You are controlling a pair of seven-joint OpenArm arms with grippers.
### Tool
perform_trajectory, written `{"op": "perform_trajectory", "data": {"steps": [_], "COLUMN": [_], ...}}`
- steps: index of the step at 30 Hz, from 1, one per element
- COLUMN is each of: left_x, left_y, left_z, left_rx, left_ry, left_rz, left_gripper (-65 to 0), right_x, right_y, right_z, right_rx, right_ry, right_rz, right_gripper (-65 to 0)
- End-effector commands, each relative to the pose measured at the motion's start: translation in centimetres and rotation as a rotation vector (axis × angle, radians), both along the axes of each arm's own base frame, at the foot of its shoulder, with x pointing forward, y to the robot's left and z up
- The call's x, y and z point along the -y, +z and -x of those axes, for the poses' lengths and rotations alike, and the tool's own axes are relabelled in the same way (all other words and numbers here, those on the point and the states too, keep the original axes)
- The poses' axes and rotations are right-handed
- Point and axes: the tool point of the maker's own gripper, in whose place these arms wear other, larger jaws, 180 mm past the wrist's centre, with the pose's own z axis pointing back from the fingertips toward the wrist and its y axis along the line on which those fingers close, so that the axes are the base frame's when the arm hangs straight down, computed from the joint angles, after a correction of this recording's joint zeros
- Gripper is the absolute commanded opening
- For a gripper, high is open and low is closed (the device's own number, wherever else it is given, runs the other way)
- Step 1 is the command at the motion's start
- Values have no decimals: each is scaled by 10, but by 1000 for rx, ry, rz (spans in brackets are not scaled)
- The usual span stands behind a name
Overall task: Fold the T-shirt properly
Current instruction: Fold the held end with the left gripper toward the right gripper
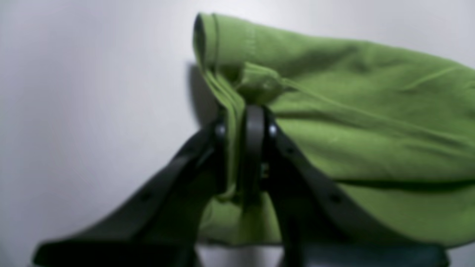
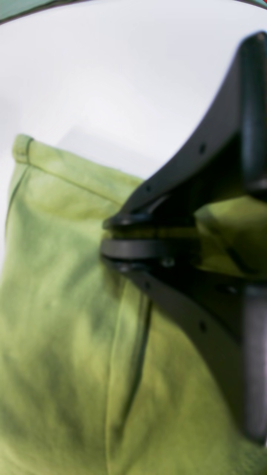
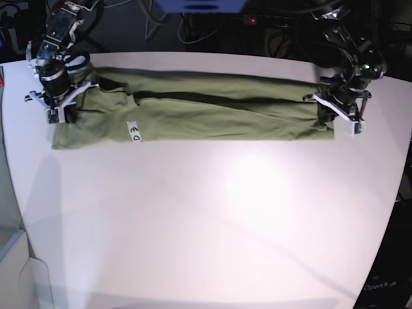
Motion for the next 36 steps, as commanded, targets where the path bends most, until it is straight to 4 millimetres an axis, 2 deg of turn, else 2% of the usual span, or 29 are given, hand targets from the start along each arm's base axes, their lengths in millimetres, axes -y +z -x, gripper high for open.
{"op": "perform_trajectory", "data": {"steps": [1,10,17,20,24,29,36], "left_x": [3,10,40,49,73,87,129], "left_y": [-2,44,82,84,80,77,90], "left_z": [7,-10,-28,-28,-30,-31,-34], "left_rx": [-49,43,130,103,84,63,112], "left_ry": [-22,-28,-146,-201,-271,-332,-457], "left_rz": [-22,-89,-153,-210,-232,-277,-282], "left_gripper": [-643,-643,-643,-643,-643,-643,-643], "right_x": [-1,-1,-1,-1,-1,-1,-1], "right_y": [-12,-12,-12,-12,-12,-11,-11], "right_z": [11,11,11,11,11,10,10], "right_rx": [-77,-77,-78,-78,-78,-77,-77], "right_ry": [16,16,16,16,16,16,16], "right_rz": [18,18,19,19,19,19,19], "right_gripper": [-609,-609,-608,-608,-608,-608,-608]}}
